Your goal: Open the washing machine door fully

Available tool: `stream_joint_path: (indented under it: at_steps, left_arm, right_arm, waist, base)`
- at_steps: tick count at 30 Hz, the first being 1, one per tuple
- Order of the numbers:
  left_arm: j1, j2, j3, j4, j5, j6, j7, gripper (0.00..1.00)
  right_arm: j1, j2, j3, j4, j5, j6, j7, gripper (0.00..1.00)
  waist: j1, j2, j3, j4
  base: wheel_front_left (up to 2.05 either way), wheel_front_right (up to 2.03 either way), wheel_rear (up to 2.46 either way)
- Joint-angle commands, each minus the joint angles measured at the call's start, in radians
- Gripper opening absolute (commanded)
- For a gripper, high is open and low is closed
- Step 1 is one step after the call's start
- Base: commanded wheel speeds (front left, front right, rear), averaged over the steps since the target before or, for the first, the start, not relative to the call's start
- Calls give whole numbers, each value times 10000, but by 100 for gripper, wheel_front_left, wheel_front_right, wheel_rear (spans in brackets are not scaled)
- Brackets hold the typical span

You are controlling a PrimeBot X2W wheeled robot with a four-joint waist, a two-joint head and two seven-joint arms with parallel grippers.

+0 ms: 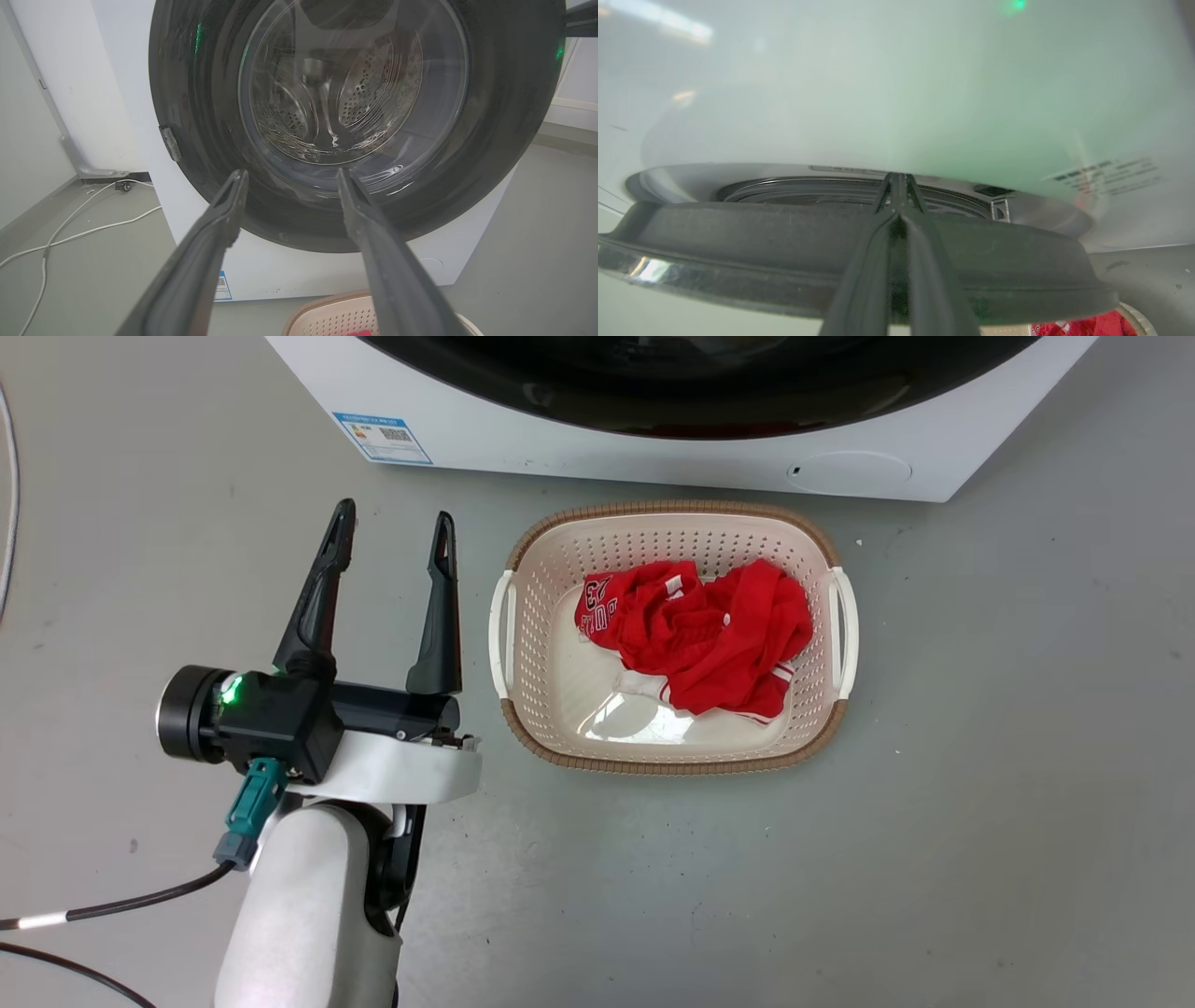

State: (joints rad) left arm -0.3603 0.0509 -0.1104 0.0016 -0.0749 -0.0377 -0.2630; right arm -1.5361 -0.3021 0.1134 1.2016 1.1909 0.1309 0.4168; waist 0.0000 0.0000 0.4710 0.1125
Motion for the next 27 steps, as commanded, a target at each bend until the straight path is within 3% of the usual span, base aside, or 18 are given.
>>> stream_joint_path:
  at_steps: [1,14,27]
  left_arm:
    - [-204,-7,-13,-9,-43,37,-25,100]
    - [-182,-8,-104,153,-65,93,-25,100]
    - [533,-8,0,563,87,-44,-25,100]
  right_arm:
    - [-248,251,-30,111,93,-2,263,0]
    - [140,171,-59,-37,475,-2,2340,0]
    - [2932,544,-32,-1724,1330,-3,4524,0]
  waist:
    - [0,0,93,8]
    - [0,0,-86,-106]
    - [0,0,-1621,-382]
  base:
    - [0,0,0]
    - [0,0,0]
    - [0,0,0]
